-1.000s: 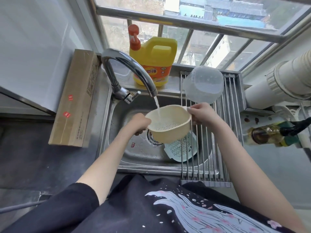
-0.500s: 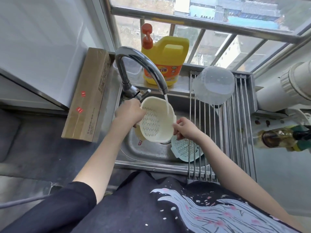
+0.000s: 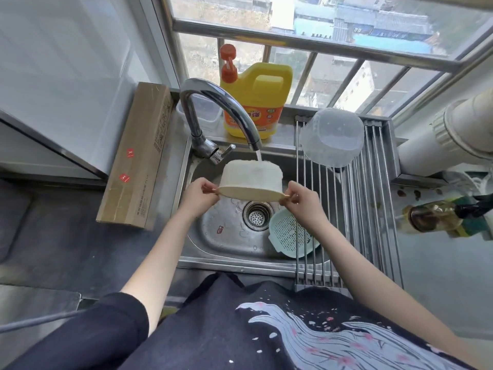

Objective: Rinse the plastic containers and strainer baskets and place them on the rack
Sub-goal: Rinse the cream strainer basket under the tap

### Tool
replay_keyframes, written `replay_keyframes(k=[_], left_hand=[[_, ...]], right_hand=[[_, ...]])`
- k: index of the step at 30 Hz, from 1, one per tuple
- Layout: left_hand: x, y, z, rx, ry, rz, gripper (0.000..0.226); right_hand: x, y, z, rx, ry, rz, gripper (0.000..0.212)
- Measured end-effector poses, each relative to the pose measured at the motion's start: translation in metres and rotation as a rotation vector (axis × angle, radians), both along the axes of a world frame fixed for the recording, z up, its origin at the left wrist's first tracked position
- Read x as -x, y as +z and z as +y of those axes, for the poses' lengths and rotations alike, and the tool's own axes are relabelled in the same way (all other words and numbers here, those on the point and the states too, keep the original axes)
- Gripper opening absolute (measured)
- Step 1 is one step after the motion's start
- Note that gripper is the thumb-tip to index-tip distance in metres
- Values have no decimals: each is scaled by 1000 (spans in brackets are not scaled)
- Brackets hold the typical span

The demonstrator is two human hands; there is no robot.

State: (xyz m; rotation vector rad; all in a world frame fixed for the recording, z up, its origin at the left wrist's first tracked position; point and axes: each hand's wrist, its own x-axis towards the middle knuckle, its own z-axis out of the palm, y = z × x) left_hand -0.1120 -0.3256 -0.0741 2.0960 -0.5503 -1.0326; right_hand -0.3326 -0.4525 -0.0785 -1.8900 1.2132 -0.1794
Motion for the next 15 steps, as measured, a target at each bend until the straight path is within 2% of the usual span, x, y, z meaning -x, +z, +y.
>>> replay_keyframes(k=[4, 6, 8, 12, 15], left_hand=[[-1, 2, 2, 196, 448, 639, 25], [-4, 1, 2, 249, 639, 855, 18], [-3, 1, 1, 238, 662, 927, 16], [7, -1, -7, 143, 533, 1007, 16], [8, -2, -14, 174, 570, 1013, 15]], right_hand=[[4, -3, 9, 242, 136, 18, 21], [5, -4, 13, 330, 187, 20, 19], [6, -5, 14, 404, 213, 26, 16], [4, -6, 12, 466, 227, 27, 15], [0, -11, 7, 306, 76, 10, 13]])
